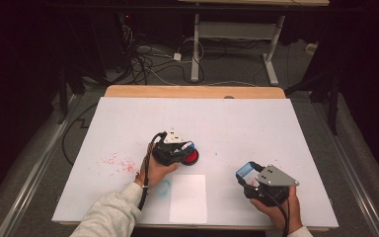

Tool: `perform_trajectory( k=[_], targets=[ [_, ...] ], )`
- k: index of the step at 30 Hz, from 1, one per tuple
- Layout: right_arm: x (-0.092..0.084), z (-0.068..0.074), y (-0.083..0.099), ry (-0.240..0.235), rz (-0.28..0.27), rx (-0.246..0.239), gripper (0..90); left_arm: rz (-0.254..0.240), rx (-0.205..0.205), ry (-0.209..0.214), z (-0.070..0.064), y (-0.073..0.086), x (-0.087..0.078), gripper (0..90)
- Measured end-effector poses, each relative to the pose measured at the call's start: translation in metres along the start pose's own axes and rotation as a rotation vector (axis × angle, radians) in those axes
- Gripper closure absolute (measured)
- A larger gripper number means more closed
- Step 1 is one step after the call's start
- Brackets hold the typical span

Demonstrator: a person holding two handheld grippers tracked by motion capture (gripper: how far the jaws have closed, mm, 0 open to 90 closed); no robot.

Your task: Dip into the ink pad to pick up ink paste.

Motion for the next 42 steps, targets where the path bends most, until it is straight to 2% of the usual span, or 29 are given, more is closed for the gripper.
perform_trajectory(
  k=[12,20,42],
  targets=[
    [0.0004,0.0005,-0.0001,0.000,-0.002,0.003,40.3,-0.012,0.002,-0.013,-0.0011,0.0010,0.0013,68.4],
    [0.0013,0.0003,0.0001,0.004,0.000,0.014,40.2,-0.016,0.026,-0.046,-0.0045,0.0013,0.0028,68.3],
    [0.0005,-0.0012,0.0002,0.010,-0.005,0.019,40.0,-0.024,-0.007,0.003,0.0005,0.0034,0.0036,68.2]
  ],
)
Point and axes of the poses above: each handheld gripper's, and its own axes: x roughly forward along the jaws, y roughly out of its underside, z roughly to its left, the point moved 7 cm from there along x, roughly forward along the jaws, and after that the axes turned 3 degrees about y, right-handed, at the moved point
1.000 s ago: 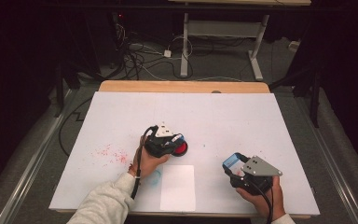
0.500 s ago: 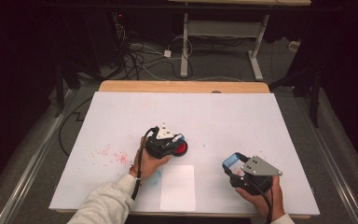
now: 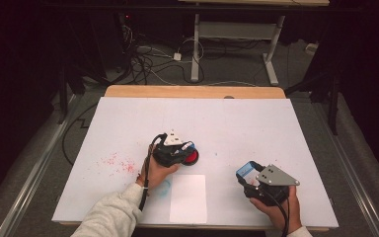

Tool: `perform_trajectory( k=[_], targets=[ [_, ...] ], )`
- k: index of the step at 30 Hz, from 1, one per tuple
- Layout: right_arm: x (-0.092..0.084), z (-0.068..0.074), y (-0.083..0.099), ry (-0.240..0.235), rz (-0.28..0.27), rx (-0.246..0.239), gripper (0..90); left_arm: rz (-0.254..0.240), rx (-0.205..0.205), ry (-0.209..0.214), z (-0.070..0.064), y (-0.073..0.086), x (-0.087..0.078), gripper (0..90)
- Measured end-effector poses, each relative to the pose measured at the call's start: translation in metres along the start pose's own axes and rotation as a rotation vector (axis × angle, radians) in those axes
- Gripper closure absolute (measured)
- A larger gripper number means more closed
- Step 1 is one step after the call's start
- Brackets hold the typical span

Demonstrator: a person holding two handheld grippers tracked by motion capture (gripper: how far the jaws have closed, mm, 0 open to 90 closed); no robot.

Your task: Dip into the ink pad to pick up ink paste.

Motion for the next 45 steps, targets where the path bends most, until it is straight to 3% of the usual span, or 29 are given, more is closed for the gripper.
perform_trajectory(
  k=[24,31,36,39,45],
  targets=[
    [-0.0003,0.0019,-0.0007,-0.014,-0.002,-0.006,40.2,0.016,0.014,-0.014,-0.0012,0.0008,0.0021,68.0],
    [0.0007,0.0025,0.0005,-0.014,0.005,-0.009,40.1,0.029,0.047,-0.035,-0.0033,0.0009,0.0027,68.0],
    [0.0005,0.0011,0.0008,-0.013,0.006,-0.001,40.1,0.028,0.045,-0.036,-0.0033,0.0011,0.0029,68.0],
    [0.0008,0.0017,0.0010,-0.014,0.008,-0.001,40.1,0.036,0.074,-0.053,-0.0050,0.0005,0.0036,67.9],
    [0.0021,0.0029,0.0024,-0.016,0.020,-0.016,40.0,0.034,0.062,-0.053,-0.0048,0.0004,0.0035,67.9]
  ],
)
Point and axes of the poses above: each handheld gripper's, and its own axes: x roughly forward along the jaws, y roughly out of its underside, z roughly to its left, the point moved 7 cm from there along x, roughly forward along the jaws, and after that the axes turned 3 degrees about y, right-handed, at the moved point
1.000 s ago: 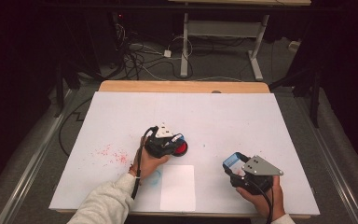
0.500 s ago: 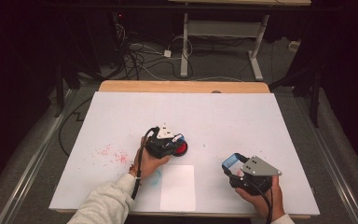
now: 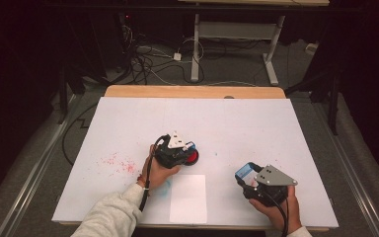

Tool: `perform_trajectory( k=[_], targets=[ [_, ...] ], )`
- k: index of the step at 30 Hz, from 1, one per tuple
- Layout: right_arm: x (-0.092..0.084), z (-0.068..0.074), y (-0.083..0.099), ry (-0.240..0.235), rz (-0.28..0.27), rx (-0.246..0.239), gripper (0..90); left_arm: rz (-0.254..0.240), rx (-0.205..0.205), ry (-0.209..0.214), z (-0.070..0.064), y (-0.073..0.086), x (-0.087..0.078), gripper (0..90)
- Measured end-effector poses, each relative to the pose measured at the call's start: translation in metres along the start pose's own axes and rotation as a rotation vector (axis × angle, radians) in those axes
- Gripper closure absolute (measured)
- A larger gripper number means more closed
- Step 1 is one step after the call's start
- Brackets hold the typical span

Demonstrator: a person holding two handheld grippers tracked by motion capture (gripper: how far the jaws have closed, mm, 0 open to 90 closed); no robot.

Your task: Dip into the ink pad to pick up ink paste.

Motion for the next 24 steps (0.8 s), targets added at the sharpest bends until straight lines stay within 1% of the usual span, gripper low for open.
perform_trajectory(
  k=[5,6,8,13,19,24],
  targets=[
    [-0.001,-0.001,0.000,0.000,-0.003,0.000,40.0,0.003,0.008,-0.015,-0.002,-0.001,0.000,68.0],
    [-0.001,-0.001,0.000,0.001,-0.003,0.000,40.0,0.000,0.005,-0.014,-0.002,-0.002,-0.001,68.0],
    [-0.001,-0.001,0.000,0.003,-0.005,0.000,40.1,-0.010,-0.002,0.003,-0.003,-0.002,-0.001,68.0],
    [-0.002,-0.002,-0.001,0.003,-0.009,0.002,40.0,-0.004,0.030,-0.018,-0.006,-0.007,-0.006,68.0],
    [-0.003,-0.001,-0.001,-0.001,-0.013,-0.002,40.1,-0.038,0.022,-0.005,-0.005,-0.014,-0.018,68.0],
    [-0.004,-0.001,-0.001,-0.002,-0.015,0.004,40.1,-0.061,0.025,0.003,-0.005,-0.020,-0.027,68.0]
  ],
)
Point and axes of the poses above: each handheld gripper's, and its own axes: x roughly forward along the jaws, y roughly out of its underside, z roughly to its left, the point moved 7 cm from there along x, roughly forward along the jaws, and after that the axes turned 3 degrees about y, right-handed, at the moved point
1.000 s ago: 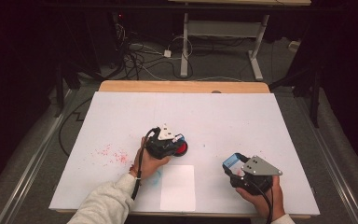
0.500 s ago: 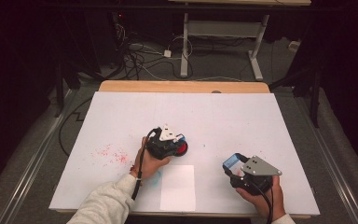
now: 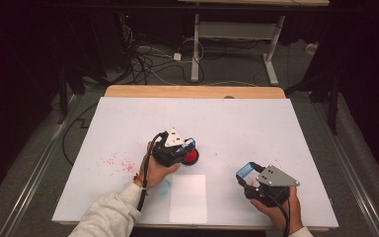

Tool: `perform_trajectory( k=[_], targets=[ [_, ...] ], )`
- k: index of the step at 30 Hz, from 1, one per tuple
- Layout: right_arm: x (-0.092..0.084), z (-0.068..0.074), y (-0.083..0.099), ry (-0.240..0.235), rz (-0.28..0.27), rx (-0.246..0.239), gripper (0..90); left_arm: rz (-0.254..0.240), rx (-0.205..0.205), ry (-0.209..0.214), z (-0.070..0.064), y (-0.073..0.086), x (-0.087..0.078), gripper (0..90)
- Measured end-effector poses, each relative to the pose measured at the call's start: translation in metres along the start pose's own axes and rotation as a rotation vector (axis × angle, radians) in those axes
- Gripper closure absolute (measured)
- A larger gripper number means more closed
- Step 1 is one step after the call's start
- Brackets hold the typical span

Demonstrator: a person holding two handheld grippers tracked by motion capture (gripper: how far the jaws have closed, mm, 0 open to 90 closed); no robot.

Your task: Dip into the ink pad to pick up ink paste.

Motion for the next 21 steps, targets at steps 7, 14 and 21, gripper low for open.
perform_trajectory(
  k=[7,14,21],
  targets=[
    [0.000,0.000,0.000,-0.007,-0.004,-0.001,40.1,-0.043,-0.005,0.012,0.001,-0.009,-0.016,68.0],
    [0.000,-0.001,-0.001,-0.002,-0.008,-0.003,40.2,-0.076,-0.005,0.032,0.000,-0.015,-0.033,68.0],
    [0.001,-0.001,0.000,-0.010,0.001,0.002,40.2,-0.097,-0.008,0.054,-0.001,-0.017,-0.045,68.0]
  ],
)
Point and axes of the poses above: each handheld gripper's, and its own axes: x roughly forward along the jaws, y roughly out of its underside, z roughly to its left, the point moved 7 cm from there along x, roughly forward along the jaws, and after that the axes turned 3 degrees about y, right-handed, at the moved point
